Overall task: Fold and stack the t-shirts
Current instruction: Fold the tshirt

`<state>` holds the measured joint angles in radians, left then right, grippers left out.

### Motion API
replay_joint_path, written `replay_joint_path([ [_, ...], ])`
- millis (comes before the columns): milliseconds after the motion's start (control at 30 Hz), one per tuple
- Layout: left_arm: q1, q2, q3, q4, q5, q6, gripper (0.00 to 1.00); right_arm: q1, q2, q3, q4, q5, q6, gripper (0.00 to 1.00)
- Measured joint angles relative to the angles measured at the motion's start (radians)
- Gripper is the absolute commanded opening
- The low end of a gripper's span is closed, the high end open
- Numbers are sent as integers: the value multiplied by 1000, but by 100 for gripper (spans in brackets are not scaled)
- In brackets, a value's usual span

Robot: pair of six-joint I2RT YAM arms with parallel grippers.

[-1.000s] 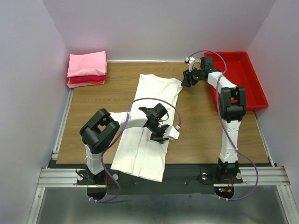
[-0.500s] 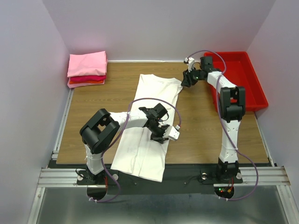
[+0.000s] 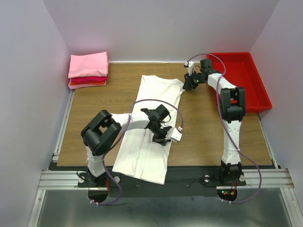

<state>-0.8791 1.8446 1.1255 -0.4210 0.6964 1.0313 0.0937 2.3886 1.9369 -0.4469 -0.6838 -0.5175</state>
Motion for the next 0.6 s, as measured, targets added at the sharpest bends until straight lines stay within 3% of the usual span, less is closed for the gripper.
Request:
replay_joint_path([
  [67, 0, 0, 0, 0, 0, 0, 21, 0, 6, 9, -7, -1, 2, 21],
  [233, 2, 4, 0, 1, 13, -2, 13, 0, 8, 45, -20, -1, 7, 0],
  [600, 6, 12, 1, 1, 31, -3, 9, 19, 52, 175, -40, 6, 28, 1],
])
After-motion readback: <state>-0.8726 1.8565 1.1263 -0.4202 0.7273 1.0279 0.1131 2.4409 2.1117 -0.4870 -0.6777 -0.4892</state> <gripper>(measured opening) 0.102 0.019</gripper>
